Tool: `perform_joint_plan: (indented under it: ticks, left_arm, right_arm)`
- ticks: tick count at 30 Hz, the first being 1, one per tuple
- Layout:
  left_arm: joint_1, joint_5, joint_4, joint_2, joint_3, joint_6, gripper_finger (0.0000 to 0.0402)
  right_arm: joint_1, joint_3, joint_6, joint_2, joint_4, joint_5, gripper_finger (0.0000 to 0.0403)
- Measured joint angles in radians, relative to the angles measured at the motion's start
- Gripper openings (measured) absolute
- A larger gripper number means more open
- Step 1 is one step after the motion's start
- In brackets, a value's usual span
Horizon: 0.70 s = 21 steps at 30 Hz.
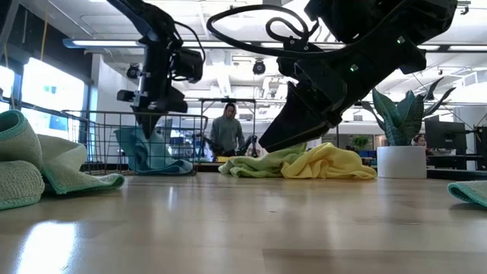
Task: Fold microfiber towels
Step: Put the folded blue towel into the wire basket
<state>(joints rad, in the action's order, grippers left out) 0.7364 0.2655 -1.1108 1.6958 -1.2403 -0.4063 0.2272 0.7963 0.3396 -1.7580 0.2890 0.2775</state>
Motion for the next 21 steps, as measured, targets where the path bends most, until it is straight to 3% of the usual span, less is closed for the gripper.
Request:
perform_joint_plan:
  ticks: [11,21]
  left_arm:
    - [-0.001,0.063,-0.164,0.000,0.000,-0.059,0.0017]
    - [-0.001,0.063,-0.171,0.000,0.000,-0.081,0.0020]
  right_arm:
    - [0.000,0.000,0.000,0.000,0.000,0.000,0.0220]
    - [0.000,0.000,0.000,0.000,0.000,0.000,0.0220]
